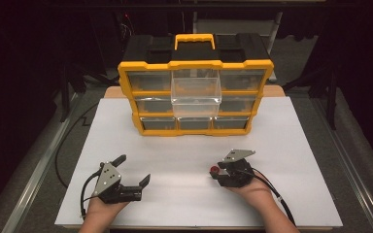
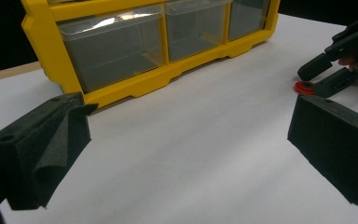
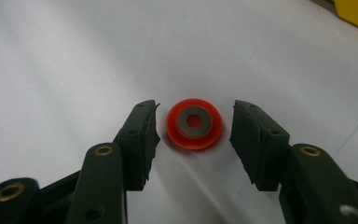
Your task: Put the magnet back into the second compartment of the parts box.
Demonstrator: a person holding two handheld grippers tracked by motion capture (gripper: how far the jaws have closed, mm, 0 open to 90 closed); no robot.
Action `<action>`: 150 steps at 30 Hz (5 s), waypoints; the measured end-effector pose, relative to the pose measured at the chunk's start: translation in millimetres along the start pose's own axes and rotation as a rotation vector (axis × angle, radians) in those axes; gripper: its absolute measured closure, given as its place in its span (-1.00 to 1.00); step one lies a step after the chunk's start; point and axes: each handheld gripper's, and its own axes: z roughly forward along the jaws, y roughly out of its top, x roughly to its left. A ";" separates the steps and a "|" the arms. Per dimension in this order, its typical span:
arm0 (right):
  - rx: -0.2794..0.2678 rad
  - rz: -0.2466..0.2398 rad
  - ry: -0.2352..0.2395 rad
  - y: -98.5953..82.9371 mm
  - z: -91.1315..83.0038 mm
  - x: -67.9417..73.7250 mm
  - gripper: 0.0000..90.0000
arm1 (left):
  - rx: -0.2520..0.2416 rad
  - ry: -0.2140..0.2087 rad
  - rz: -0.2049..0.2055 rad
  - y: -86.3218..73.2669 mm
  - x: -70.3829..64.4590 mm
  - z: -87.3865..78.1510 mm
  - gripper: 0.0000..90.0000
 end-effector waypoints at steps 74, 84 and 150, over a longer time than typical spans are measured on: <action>-0.050 0.008 -0.007 -31.8 -60.9 -26.1 0.43 | -0.017 0.000 -0.018 0.0 3.3 -2.6 -0.99; -0.069 0.043 -0.028 -46.1 -79.8 -39.9 0.43 | -0.019 0.004 -0.024 0.1 4.4 -3.3 -0.99; 0.512 -0.136 0.100 24.5 -81.7 -40.6 0.43 | -0.005 -0.007 0.005 -4.1 9.1 -0.9 -0.99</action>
